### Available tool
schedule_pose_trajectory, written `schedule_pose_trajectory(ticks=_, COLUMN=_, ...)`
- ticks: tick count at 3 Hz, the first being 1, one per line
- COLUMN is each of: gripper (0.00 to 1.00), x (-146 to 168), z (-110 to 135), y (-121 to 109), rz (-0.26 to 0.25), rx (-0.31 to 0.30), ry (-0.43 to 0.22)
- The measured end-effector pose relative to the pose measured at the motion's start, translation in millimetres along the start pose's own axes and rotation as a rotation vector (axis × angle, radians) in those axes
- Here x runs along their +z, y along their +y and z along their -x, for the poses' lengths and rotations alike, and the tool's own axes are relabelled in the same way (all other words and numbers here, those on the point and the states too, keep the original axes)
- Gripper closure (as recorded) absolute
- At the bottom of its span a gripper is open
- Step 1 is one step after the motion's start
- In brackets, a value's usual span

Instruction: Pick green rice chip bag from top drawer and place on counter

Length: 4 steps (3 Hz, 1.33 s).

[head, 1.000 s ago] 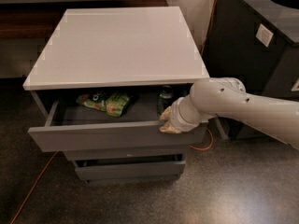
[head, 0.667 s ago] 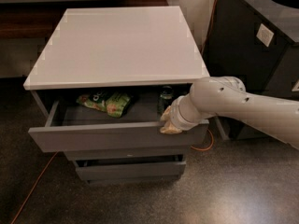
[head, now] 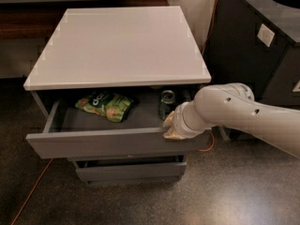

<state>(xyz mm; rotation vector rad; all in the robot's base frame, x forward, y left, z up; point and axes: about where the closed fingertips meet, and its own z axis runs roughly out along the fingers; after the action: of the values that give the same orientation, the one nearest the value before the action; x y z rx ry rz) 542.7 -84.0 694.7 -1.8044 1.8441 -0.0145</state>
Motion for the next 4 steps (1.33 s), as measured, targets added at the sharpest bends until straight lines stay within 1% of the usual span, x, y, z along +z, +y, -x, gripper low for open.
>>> schedule_pose_trajectory(ticks=1, gripper=1.0, x=0, z=0, y=0, rz=0.0, rx=0.0, ry=0.0)
schedule_pose_trajectory(ticks=2, gripper=1.0, x=-20, z=-1, y=25, rz=-0.014, rx=-0.013, ry=0.017)
schedule_pose_trajectory(ticks=3, gripper=0.97, x=-22, z=-1, y=24, rz=-0.014, rx=-0.013, ry=0.017)
schedule_pose_trajectory(ticks=4, gripper=0.75, x=-22, z=-1, y=24, rz=-0.014, rx=-0.013, ry=0.017)
